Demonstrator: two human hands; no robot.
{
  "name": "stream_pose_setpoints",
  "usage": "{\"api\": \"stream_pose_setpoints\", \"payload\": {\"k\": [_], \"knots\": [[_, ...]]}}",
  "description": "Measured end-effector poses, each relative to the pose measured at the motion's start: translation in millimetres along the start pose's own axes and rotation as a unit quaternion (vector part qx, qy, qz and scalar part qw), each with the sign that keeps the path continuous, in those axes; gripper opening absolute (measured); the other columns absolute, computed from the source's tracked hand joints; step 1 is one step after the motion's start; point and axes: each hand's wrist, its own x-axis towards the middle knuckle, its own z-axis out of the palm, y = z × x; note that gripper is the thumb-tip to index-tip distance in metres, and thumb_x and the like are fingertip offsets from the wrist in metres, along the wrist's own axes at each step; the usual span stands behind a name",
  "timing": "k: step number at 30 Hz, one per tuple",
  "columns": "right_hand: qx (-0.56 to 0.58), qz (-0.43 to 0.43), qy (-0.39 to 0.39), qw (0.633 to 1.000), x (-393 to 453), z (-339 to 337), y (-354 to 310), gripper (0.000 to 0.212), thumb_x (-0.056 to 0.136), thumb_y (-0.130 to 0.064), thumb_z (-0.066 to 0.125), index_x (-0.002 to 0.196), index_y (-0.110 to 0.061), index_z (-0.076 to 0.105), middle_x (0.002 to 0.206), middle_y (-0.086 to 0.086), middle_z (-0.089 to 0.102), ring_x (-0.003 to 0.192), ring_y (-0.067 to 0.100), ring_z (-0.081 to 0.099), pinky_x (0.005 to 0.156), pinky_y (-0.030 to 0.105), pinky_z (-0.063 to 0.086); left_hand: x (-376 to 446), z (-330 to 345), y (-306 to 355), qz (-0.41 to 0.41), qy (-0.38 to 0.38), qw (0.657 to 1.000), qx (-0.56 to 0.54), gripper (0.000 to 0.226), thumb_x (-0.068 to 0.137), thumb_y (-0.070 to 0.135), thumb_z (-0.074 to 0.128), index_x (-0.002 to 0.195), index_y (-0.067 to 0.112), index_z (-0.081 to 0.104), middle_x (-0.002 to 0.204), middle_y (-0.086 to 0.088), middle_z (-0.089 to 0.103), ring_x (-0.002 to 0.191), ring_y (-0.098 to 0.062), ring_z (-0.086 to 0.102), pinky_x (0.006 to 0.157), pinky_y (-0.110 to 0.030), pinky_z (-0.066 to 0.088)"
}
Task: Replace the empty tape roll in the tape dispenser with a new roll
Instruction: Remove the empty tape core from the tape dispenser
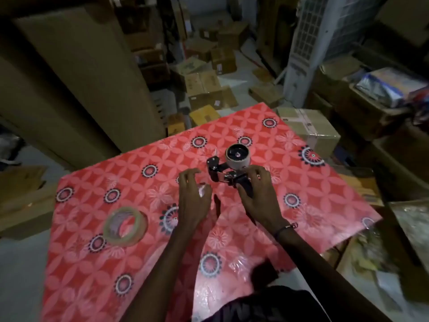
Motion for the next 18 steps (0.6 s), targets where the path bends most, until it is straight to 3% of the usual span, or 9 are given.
{"api": "stream_pose_setpoints", "payload": {"k": [3, 6, 8, 14, 18], "knots": [[-0.012, 0.025, -0.019, 0.999, 3, 0, 9, 0.043, 0.100, -0.022, 0.073, 0.140, -0.017, 0.059, 0.141, 0.009, 0.052, 0.126, 0.030, 0.048, 0.102, 0.040, 0.047, 17, 17, 6, 0.007, -0.048, 0.999, 0.005, 0.042, 0.101, 0.021, 0.061, 0.141, 0.014, 0.051, 0.143, -0.008, 0.043, 0.123, -0.016, 0.048, 0.103, -0.040, 0.053], [-0.011, 0.045, -0.064, 0.997, 3, 4, 15, 0.046, 0.101, -0.025, 0.072, 0.144, -0.021, 0.056, 0.145, 0.008, 0.047, 0.131, 0.031, 0.048, 0.108, 0.045, 0.049, 32, 31, 11, -0.014, -0.108, 0.994, 0.024, 0.048, 0.107, 0.025, 0.058, 0.151, 0.012, 0.047, 0.156, -0.013, 0.039, 0.137, -0.029, 0.049, 0.111, -0.033, 0.040], [0.007, 0.050, -0.086, 0.995, 4, 4, 20, 0.046, 0.103, -0.026, 0.071, 0.147, -0.023, 0.055, 0.150, 0.007, 0.042, 0.133, 0.031, 0.050, 0.112, 0.048, 0.050, 34, 35, 10, -0.015, -0.127, 0.992, 0.023, 0.050, 0.107, 0.028, 0.055, 0.154, 0.012, 0.047, 0.159, -0.014, 0.039, 0.141, -0.032, 0.049, 0.116, -0.037, 0.040], [0.042, 0.034, -0.122, 0.991, 6, 0, 28, 0.049, 0.106, -0.024, 0.068, 0.154, -0.019, 0.054, 0.158, 0.004, 0.033, 0.134, 0.028, 0.054, 0.118, 0.043, 0.050, 19, 44, -1, -0.049, -0.080, 0.995, 0.018, 0.050, 0.106, 0.036, 0.056, 0.151, 0.015, 0.051, 0.155, -0.007, 0.040, 0.127, -0.025, 0.057, 0.107, -0.045, 0.054], [0.048, 0.017, -0.133, 0.990, 5, -3, 35, 0.051, 0.107, -0.025, 0.067, 0.156, -0.017, 0.053, 0.161, 0.004, 0.030, 0.137, 0.028, 0.054, 0.119, 0.043, 0.049, 0, 54, -2, -0.069, -0.074, 0.995, 0.025, 0.059, 0.107, 0.023, 0.062, 0.161, 0.017, 0.041, 0.158, -0.009, 0.038, 0.136, -0.023, 0.049, 0.109, -0.033, 0.040]]}}
